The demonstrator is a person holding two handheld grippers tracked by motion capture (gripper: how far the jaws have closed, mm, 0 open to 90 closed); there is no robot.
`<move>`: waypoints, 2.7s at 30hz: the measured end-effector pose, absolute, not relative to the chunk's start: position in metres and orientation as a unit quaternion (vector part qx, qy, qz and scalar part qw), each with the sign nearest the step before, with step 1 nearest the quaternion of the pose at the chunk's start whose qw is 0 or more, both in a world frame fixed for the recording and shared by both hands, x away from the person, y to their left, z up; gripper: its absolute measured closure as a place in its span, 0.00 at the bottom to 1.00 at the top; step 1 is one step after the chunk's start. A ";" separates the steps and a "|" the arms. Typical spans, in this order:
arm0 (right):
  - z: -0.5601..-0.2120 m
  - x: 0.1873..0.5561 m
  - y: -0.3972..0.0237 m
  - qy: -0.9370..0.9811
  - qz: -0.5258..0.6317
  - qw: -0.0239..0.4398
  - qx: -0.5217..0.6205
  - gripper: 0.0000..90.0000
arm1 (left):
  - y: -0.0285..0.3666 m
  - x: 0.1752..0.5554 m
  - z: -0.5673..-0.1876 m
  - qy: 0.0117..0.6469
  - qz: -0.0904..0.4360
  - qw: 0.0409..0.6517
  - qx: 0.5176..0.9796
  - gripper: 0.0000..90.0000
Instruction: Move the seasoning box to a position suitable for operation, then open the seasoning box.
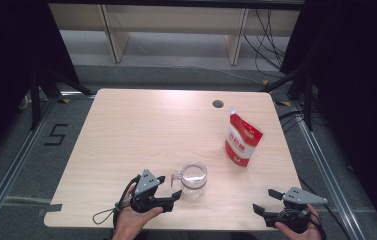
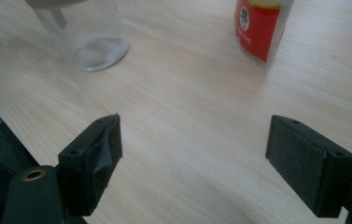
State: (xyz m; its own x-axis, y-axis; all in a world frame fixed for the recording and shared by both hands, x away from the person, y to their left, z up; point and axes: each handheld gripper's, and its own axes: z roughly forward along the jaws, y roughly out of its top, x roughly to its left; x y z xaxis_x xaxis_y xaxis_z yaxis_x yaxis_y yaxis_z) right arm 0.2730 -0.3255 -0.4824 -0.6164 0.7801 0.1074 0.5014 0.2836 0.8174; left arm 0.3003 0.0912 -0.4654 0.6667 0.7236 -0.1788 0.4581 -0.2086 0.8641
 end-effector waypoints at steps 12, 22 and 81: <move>-0.483 0.273 -0.326 0.785 0.441 0.160 0.404 0.21 | 0.096 0.307 -0.454 0.373 0.130 0.514 0.762 0.39; -0.483 0.274 -0.326 0.784 0.438 0.165 0.408 0.21 | 0.094 0.316 -0.436 0.355 0.146 0.536 0.752 0.61; -0.480 0.273 -0.303 0.790 0.454 0.134 0.389 0.37 | 0.090 0.329 -0.451 0.349 0.161 0.534 0.753 0.98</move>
